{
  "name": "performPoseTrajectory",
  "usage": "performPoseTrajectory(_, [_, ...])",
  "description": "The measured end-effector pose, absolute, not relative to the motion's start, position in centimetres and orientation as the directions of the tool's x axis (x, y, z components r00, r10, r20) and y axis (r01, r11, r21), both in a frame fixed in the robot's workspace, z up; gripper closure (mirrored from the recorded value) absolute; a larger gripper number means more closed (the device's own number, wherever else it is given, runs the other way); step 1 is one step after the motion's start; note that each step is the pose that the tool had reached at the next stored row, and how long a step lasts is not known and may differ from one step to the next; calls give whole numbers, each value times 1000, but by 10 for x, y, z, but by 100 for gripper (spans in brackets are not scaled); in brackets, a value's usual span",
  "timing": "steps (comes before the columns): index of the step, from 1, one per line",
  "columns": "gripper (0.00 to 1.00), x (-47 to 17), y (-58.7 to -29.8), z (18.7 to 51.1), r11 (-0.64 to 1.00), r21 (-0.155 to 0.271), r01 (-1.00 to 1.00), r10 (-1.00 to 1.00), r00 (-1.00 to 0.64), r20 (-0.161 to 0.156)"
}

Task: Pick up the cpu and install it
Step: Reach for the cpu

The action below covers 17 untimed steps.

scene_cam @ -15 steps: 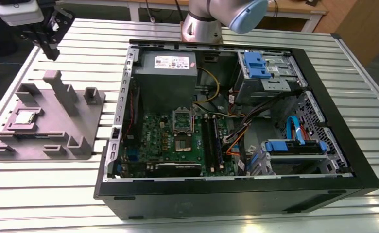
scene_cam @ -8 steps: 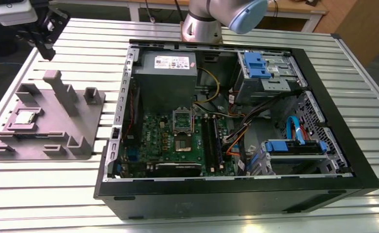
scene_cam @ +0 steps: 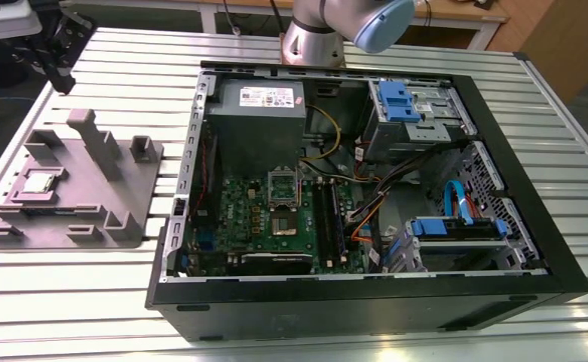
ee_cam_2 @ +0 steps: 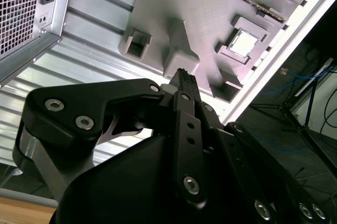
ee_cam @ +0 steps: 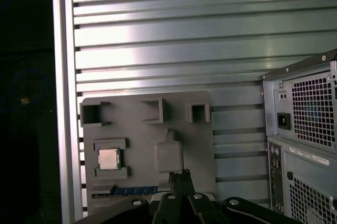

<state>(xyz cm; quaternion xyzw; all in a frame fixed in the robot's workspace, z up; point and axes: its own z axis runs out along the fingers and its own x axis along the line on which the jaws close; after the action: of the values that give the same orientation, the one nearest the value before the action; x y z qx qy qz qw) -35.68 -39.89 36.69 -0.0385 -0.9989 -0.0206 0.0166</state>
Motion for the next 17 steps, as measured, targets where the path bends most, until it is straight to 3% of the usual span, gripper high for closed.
performPoseTrajectory(17, [90, -374, -399, 365, 996, 39, 78, 76, -996, 39])
